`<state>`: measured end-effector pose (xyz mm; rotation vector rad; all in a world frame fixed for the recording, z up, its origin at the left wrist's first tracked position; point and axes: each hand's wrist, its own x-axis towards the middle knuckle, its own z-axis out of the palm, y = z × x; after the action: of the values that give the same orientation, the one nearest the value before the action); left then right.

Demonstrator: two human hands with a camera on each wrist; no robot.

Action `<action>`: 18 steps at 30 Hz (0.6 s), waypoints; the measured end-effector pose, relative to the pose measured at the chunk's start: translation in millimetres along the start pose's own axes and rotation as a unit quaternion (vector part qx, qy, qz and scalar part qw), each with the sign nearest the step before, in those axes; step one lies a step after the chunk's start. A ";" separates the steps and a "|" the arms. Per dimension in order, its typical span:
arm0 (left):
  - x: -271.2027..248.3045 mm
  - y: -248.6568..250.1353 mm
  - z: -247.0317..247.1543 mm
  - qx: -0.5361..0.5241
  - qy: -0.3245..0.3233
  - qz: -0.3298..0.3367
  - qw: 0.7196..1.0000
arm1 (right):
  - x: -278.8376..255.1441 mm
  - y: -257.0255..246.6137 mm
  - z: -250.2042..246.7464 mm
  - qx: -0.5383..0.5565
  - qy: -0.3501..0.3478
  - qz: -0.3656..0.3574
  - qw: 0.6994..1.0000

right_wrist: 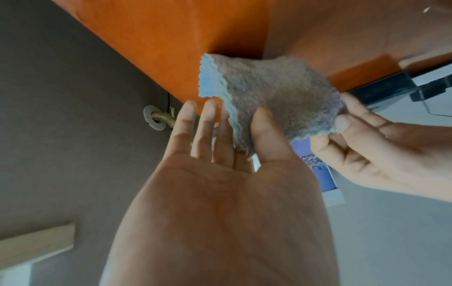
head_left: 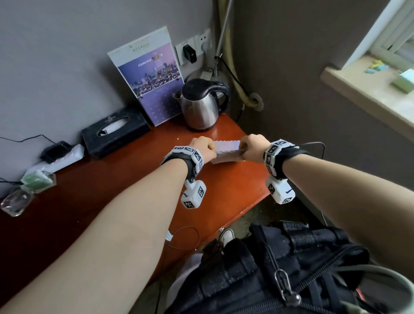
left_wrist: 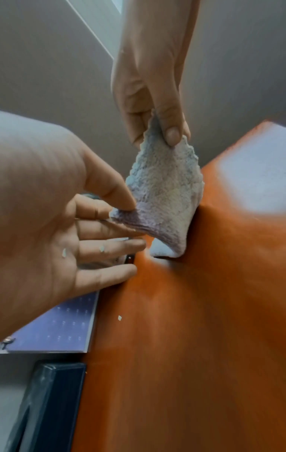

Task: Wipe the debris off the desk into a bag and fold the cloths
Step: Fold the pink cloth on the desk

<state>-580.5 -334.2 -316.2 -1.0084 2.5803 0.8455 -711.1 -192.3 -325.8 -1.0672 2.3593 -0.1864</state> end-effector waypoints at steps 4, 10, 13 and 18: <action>0.7 -9.6 14.7 0.003 -0.038 -0.018 0.999 | -1.0 -0.3 16.7 -0.007 -0.038 0.011 0.999; 1.5 -19.5 24.4 -0.024 -0.053 -0.035 0.998 | 0.7 2.5 25.6 0.018 -0.059 0.023 0.998; 0.7 -25.4 34.5 -0.029 -0.071 -0.046 0.996 | 0.1 6.5 36.3 0.027 -0.095 0.035 0.994; 3.2 -37.3 51.2 -0.024 -0.127 -0.058 0.990 | 0.7 14.5 58.5 0.038 -0.152 0.047 0.987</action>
<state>-556.5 -327.5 -374.5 -0.9821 2.2775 0.9427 -690.1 -177.6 -380.4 -0.8784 2.1039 -0.0726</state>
